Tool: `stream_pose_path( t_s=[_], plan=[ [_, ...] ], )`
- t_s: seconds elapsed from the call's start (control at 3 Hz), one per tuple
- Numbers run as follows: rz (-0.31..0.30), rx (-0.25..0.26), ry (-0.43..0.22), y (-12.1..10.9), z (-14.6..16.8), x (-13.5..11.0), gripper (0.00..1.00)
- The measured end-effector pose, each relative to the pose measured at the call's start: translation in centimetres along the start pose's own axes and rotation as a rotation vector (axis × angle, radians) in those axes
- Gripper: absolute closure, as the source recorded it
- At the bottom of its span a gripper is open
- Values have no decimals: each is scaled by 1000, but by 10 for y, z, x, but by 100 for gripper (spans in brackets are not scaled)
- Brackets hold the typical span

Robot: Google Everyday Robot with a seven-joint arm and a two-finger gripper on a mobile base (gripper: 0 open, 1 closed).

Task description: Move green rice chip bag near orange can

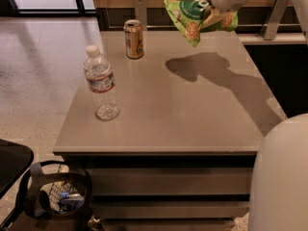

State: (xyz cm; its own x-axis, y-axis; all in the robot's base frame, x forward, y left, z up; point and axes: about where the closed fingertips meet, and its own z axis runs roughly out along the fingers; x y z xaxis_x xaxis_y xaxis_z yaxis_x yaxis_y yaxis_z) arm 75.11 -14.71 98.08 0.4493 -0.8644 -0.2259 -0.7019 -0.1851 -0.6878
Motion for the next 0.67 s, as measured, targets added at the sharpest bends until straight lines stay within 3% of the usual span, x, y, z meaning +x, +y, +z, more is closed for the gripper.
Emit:
stream_pose_path(
  t_s=[0.67],
  plan=[
    [27, -42, -48, 17, 57, -2, 100]
  ],
)
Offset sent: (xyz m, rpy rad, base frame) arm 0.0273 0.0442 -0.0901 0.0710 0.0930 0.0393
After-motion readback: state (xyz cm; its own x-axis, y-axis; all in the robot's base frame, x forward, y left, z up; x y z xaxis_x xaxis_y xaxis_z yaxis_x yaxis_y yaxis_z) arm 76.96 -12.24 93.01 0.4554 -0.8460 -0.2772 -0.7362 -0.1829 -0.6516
